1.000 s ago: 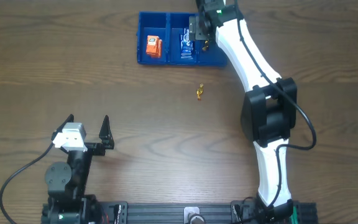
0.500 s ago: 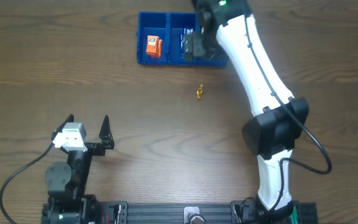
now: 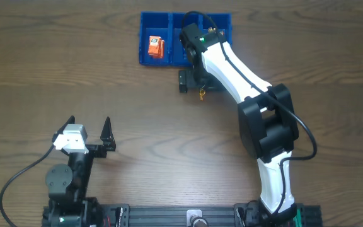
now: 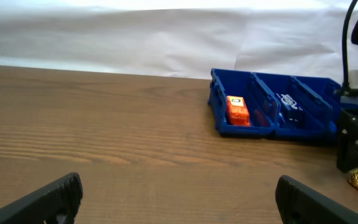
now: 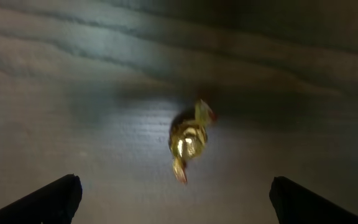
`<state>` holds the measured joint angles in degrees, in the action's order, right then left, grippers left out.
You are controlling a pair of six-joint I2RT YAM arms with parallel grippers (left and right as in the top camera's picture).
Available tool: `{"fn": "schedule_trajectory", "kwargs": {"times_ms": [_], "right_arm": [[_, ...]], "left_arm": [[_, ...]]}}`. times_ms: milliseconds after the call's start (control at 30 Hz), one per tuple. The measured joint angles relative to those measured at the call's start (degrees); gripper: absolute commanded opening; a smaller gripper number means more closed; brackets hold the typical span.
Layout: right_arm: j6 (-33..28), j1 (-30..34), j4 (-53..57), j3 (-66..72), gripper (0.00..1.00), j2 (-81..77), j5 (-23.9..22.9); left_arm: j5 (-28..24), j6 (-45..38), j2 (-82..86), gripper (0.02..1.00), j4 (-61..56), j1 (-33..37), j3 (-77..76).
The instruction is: Sort Candies Into Trays
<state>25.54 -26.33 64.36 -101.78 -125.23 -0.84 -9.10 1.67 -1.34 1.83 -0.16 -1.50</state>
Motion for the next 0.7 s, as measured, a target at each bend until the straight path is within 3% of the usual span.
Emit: {"fn": "schedule_trajectory", "kwargs": {"times_ms": [467, 567, 700], "right_arm": [[2.56, 0.15, -2.29, 0.28, 0.993, -3.69, -1.07], [3.10, 0.50, -2.69, 0.28, 0.923, -4.42, -1.14], [3.91, 0.76, -3.17, 0.28, 0.757, -5.01, -1.01]], "left_arm": [[0.00, -0.02, 0.00, 0.998, 0.00, 0.00, 0.00], [0.00, -0.02, 0.00, 0.998, 0.00, 0.00, 0.00], [0.00, -0.02, 0.00, 0.998, 0.00, 0.02, 0.00]]}}
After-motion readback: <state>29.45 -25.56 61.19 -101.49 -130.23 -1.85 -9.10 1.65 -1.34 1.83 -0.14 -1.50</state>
